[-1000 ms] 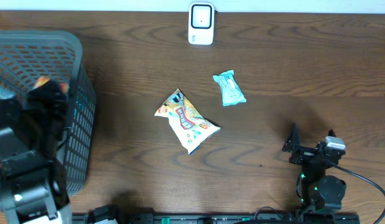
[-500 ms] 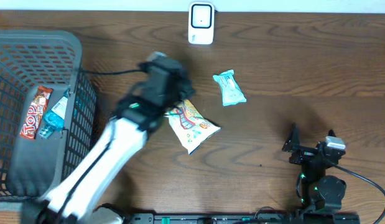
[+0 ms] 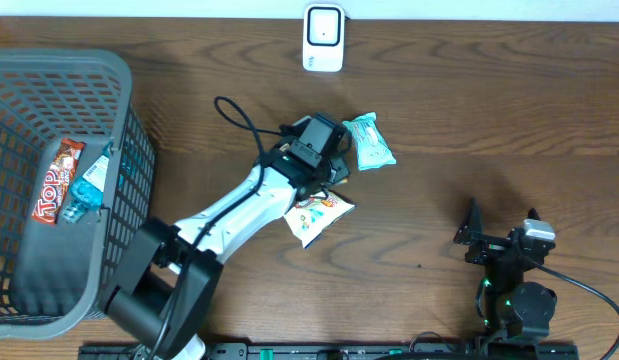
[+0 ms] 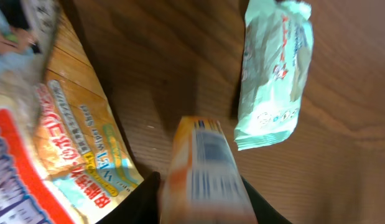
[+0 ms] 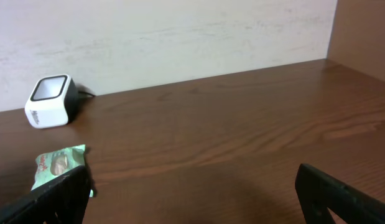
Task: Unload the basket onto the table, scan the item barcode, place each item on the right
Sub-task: 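Carry the small box out and release it beside the wipes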
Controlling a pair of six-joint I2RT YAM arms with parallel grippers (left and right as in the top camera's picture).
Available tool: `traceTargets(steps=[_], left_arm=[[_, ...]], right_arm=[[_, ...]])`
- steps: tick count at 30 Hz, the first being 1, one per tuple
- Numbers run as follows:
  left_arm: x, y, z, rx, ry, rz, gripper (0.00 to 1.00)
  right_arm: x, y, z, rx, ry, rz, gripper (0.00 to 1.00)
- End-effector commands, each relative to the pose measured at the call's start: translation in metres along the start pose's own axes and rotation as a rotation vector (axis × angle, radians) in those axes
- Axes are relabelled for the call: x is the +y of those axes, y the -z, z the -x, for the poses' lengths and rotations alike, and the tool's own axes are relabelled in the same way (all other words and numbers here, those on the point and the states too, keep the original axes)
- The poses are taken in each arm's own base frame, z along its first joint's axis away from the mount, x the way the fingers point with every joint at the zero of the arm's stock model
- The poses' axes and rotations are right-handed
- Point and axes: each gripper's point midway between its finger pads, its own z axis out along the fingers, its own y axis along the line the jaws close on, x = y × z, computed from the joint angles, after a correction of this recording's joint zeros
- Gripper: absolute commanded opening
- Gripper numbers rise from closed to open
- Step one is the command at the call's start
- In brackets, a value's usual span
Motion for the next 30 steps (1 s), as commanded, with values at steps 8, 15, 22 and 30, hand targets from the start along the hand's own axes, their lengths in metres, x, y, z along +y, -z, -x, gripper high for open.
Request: traceTargets(steps=[8, 15, 22, 30], left_arm=[[-0.024, -0.026, -0.037, 0.061, -0.141, -0.061, 0.35], [-0.051, 0.007, -0.026, 0.01, -0.258, -0.15, 0.7], [-0.084, 0.111, 0.027, -0.195, -0.381, -0.2, 0.97], [-0.006, 0.274, 0.152, -0.58, -0.131, -0.07, 0.98]], right_arm=[[-0.002, 0.0, 0.0, -0.001, 0.011, -0.01, 0.99], [-0.002, 0.0, 0.0, -0.001, 0.011, -0.01, 0.99], [-0.002, 0.0, 0.0, -0.001, 0.011, -0.01, 0.99], [-0.002, 0.0, 0.0, -0.001, 0.011, -0.01, 0.99]])
